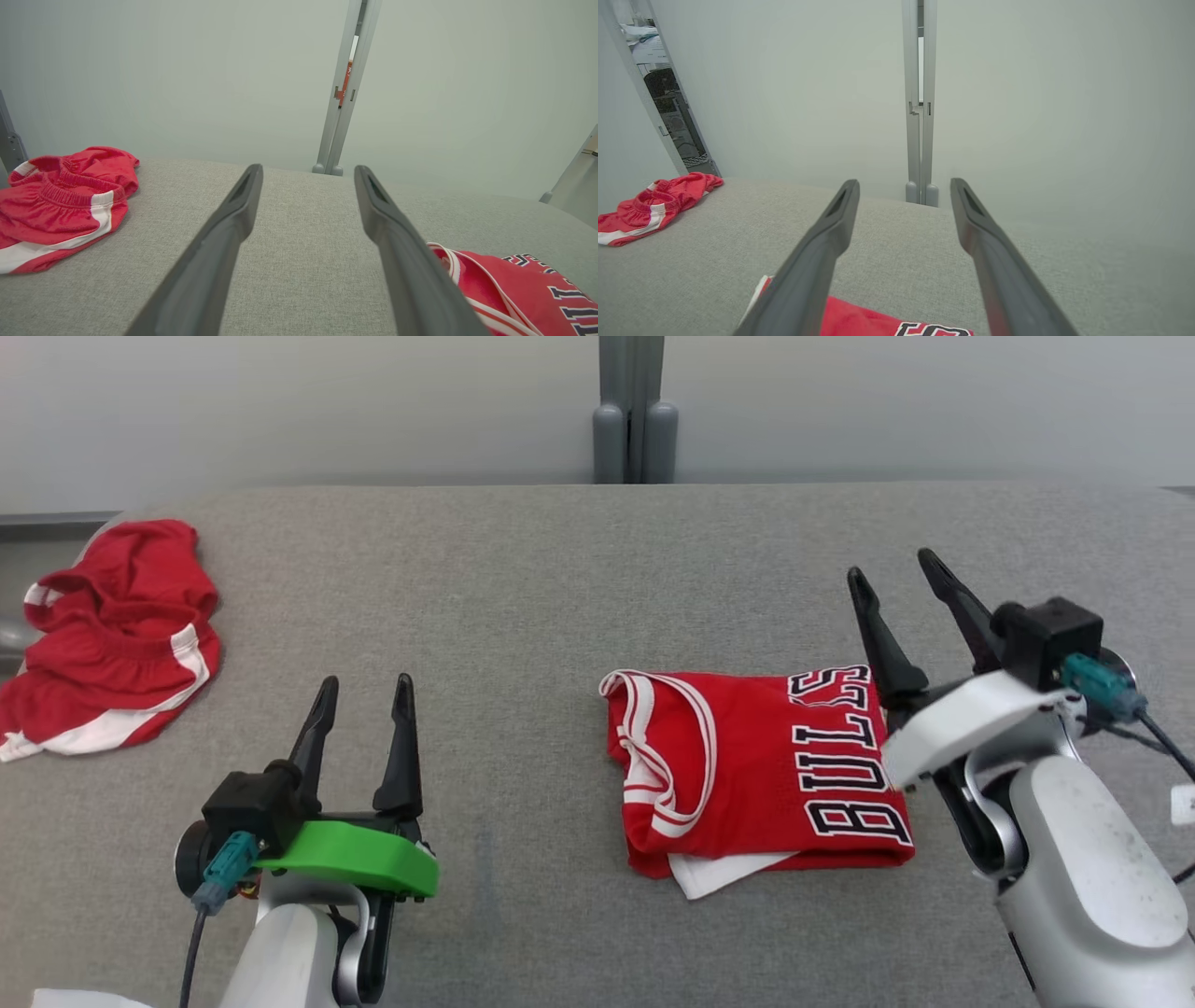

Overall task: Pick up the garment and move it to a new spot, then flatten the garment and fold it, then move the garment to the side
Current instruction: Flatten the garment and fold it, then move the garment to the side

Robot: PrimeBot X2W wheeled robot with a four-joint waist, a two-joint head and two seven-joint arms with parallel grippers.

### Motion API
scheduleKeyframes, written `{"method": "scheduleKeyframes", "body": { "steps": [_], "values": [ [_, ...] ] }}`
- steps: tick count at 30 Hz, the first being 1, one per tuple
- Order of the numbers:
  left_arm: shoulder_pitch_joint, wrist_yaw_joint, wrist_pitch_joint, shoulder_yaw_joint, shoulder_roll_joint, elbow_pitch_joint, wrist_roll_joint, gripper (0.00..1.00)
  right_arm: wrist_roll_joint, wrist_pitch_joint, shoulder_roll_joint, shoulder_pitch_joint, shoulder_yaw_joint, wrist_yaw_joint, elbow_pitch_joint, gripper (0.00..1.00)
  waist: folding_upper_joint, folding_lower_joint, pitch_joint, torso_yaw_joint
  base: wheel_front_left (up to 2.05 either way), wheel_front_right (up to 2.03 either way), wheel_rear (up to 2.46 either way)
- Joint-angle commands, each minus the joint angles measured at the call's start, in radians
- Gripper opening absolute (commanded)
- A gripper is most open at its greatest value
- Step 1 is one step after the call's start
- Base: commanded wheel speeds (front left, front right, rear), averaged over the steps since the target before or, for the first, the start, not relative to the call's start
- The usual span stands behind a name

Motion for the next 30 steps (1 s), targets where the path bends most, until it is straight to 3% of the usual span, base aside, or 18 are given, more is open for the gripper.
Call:
{"method": "scheduleKeyframes", "body": {
  "steps": [1,14,30],
  "values": [
    [0.016,0.005,0.000,0.013,0.002,-0.001,0.007,1.00,-0.018,-0.020,-0.005,0.040,-0.014,0.000,-0.016,1.00,0.0000,0.0000,-0.029,-0.046,0.00,0.00,0.00],
    [0.115,-0.013,0.000,0.120,0.004,-0.015,0.092,1.00,-0.036,-0.076,0.010,0.218,-0.096,0.000,0.016,1.00,0.0000,0.0000,-0.087,-0.132,0.00,0.00,0.00],
    [0.174,-0.036,0.000,0.152,0.002,-0.015,0.105,1.00,0.008,-0.069,0.022,0.198,-0.079,0.000,0.057,1.00,0.0000,0.0000,-0.087,-0.140,0.00,0.00,0.00]
  ]
}}
